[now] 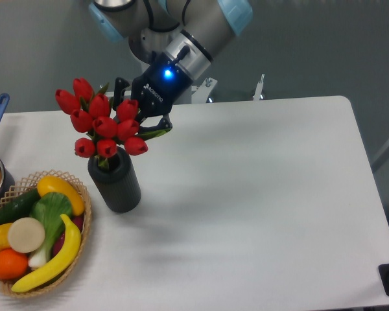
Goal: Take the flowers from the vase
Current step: 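Lift the gripped tulips straight up out of the black vase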
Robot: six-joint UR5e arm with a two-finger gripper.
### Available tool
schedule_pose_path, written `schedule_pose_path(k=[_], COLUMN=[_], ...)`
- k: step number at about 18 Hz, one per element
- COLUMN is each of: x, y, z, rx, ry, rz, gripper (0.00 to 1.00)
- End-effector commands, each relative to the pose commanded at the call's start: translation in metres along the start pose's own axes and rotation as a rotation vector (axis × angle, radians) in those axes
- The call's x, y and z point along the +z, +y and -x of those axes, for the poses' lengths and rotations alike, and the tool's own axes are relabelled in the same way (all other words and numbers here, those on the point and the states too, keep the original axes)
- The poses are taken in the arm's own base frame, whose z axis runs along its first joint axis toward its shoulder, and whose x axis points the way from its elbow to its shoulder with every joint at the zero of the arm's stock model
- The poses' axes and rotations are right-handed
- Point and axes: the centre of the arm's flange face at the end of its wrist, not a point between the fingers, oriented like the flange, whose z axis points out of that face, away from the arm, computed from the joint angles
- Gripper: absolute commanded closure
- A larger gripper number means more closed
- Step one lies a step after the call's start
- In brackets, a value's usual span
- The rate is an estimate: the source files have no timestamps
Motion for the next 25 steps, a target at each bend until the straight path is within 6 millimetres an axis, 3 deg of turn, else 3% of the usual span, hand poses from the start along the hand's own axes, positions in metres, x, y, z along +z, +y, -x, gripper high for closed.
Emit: schedule_pose_path(k=[3, 13, 19, 25], x=[-0.016, -0.033, -0.061, -0.079], y=[-0.009, -0.025, -0.03, -0.016], z=[-0.002, -0.006, 0.012, 0.04], rx=[-0.016, -0.053, 0.055, 0.172], ry=[-0.009, -0.029, -0.125, -0.299], rz=[-0.041, -0.072, -0.072, 0.097], gripper=[0.96, 0.96, 0.95, 0.95])
